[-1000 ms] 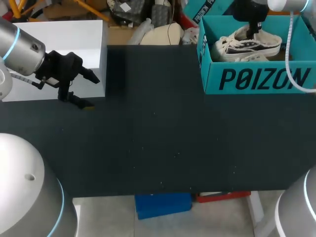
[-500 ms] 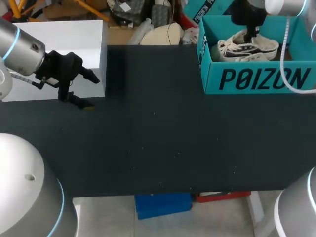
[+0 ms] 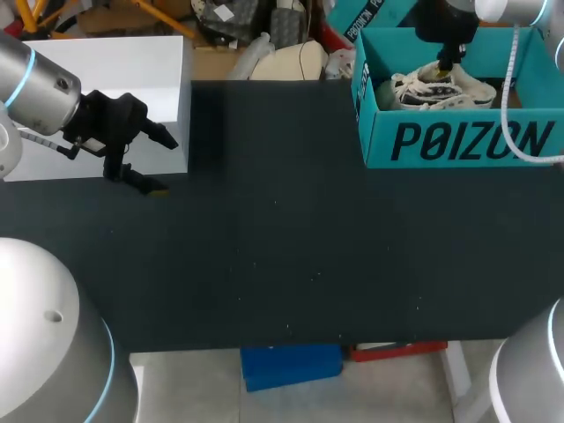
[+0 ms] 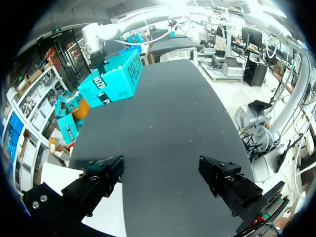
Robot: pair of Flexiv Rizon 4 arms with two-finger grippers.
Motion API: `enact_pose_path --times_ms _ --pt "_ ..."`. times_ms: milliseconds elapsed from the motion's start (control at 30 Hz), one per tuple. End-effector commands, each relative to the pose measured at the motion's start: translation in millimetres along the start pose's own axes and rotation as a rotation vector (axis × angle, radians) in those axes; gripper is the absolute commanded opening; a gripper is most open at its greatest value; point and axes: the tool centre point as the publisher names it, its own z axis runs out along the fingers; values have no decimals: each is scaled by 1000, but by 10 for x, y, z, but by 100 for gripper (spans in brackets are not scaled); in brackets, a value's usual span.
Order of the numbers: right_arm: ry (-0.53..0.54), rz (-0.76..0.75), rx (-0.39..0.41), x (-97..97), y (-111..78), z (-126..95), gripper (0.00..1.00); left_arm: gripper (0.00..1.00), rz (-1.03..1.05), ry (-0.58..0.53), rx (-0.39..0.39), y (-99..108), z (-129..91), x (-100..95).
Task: Take the shoe out of the shoebox, open the shoe tongue, remove and reinsert the insole, then place the shoe into the shoebox
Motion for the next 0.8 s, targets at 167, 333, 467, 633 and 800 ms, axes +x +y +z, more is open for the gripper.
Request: enact_pose_path --times_ms 167,333,467,633,800 --pt "-24 13 28 68 -44 -442 15 100 1 -5 -1 5 17 8" --pt "9 4 44 151 -17 -541 7 100 1 -5 -1 5 17 8" --pt "17 8 43 239 38 -567 19 100 1 -5 -1 5 17 8" --pt "18 17 50 300 92 -532 27 100 1 -5 -1 5 17 8" --pt "5 31 50 293 116 -461 33 100 1 -5 -1 5 17 8"
